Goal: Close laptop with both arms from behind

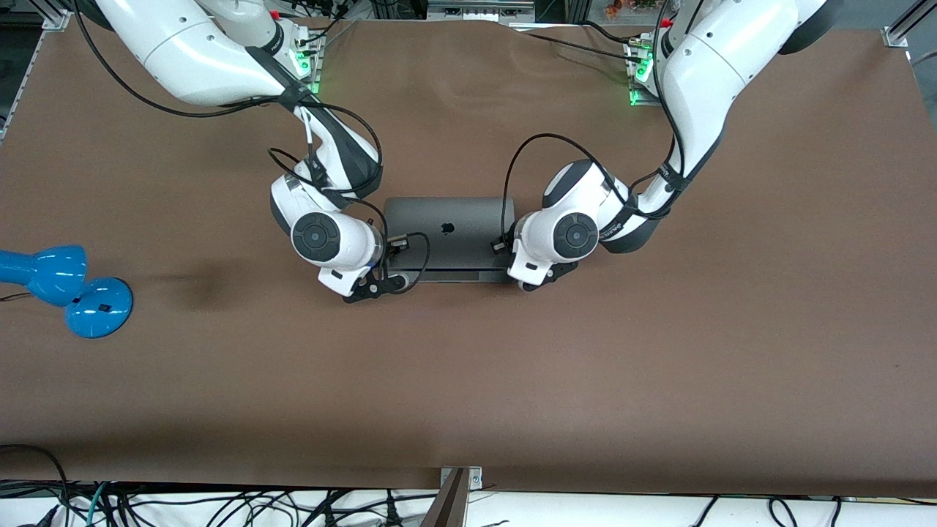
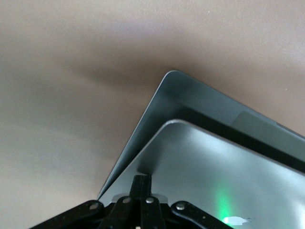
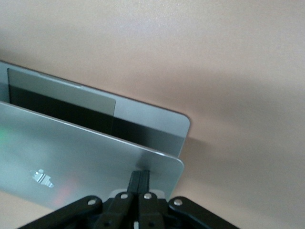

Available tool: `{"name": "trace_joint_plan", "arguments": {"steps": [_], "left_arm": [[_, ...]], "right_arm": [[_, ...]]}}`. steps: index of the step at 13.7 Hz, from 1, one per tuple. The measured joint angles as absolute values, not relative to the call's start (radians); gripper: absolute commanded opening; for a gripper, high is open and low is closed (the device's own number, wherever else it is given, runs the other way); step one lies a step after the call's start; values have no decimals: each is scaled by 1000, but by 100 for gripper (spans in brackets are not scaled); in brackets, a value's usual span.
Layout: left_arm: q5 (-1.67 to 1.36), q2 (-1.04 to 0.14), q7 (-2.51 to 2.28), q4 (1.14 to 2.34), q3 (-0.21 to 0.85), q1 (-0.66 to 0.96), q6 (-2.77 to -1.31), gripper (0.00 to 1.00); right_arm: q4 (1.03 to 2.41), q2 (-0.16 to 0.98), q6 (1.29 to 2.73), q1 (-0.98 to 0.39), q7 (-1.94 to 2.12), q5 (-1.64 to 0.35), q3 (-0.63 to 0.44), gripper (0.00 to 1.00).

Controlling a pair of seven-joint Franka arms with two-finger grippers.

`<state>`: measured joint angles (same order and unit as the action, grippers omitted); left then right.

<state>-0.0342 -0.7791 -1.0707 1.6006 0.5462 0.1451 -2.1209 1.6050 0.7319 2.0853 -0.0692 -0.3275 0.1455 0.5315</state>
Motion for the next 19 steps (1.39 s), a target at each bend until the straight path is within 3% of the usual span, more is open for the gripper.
{"name": "trace_joint_plan", "arguments": {"steps": [12, 13, 14, 15, 16, 18, 19], "left_arm": [[-34, -846, -1071, 1561, 481, 202, -2166, 0], [-34, -846, -1071, 1560, 478, 206, -2166, 0], [-34, -846, -1071, 1559, 476, 209, -2166, 0], [-34, -846, -1071, 1558, 475, 210, -2166, 0], [-34, -846, -1071, 1557, 474, 211, -2166, 3], [-34, -846, -1071, 1556, 473, 211, -2169, 99], [-32, -846, -1070, 1553, 471, 211, -2174, 100]], "right_arm": [[1603, 821, 2184, -72, -328, 247, 533, 0], [1602, 821, 2185, -72, -327, 247, 533, 22], [1598, 822, 2191, -71, -327, 247, 533, 85], [1585, 824, 2194, -71, -328, 247, 531, 100], [1571, 825, 2193, -69, -328, 248, 530, 100], [1551, 824, 2171, -64, -328, 248, 530, 100], [1542, 823, 2143, -60, -328, 249, 530, 100]]}}
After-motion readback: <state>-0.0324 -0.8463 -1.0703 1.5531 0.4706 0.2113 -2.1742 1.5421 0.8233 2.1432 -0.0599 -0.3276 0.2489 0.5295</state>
